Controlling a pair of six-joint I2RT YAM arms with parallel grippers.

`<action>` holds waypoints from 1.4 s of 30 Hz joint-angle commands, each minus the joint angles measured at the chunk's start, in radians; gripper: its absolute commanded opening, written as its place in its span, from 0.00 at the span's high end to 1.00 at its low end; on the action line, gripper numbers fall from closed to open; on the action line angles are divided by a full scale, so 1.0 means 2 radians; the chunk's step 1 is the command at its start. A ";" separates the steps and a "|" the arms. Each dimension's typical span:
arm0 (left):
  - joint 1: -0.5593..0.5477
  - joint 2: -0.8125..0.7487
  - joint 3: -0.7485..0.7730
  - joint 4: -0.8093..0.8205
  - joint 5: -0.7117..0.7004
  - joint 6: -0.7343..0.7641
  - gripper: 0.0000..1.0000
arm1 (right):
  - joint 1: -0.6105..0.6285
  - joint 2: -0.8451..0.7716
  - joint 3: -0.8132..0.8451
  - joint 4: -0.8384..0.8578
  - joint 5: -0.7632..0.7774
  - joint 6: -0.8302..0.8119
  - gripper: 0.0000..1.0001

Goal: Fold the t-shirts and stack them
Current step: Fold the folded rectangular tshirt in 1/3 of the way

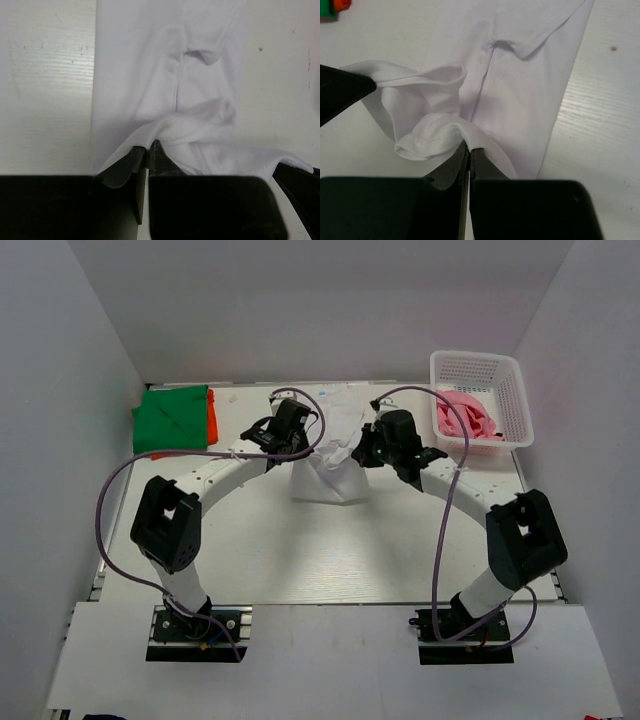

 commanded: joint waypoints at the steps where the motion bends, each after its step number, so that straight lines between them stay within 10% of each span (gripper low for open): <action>1: 0.011 0.008 0.037 0.025 0.006 0.032 0.83 | -0.011 0.020 0.050 0.010 0.020 -0.021 1.00; 22: 0.081 0.183 0.168 0.017 0.070 0.054 0.82 | -0.066 0.217 0.199 -0.033 -0.029 -0.002 1.00; 24: 0.086 0.194 0.172 0.017 0.070 0.054 0.68 | -0.072 0.228 0.210 -0.032 -0.032 0.003 1.00; 26: 0.092 0.195 0.172 0.044 0.070 0.054 0.41 | -0.075 0.248 0.231 -0.035 -0.029 0.003 0.80; 27: 0.096 0.195 0.177 0.044 0.070 0.054 0.06 | -0.079 0.256 0.239 -0.038 -0.032 0.002 0.69; 28: 0.102 0.195 0.182 0.044 0.066 0.054 0.00 | -0.082 0.260 0.254 -0.048 -0.043 0.001 0.60; 29: 0.102 0.195 0.187 0.044 0.066 0.060 0.00 | -0.082 0.260 0.264 -0.051 -0.051 -0.002 0.23; 30: 0.102 0.195 0.192 0.044 0.066 0.060 0.00 | -0.082 0.256 0.268 -0.050 -0.070 -0.008 0.10; 42: 0.090 0.023 -0.049 0.084 0.131 0.055 0.00 | -0.082 0.084 0.037 0.016 -0.133 0.010 0.10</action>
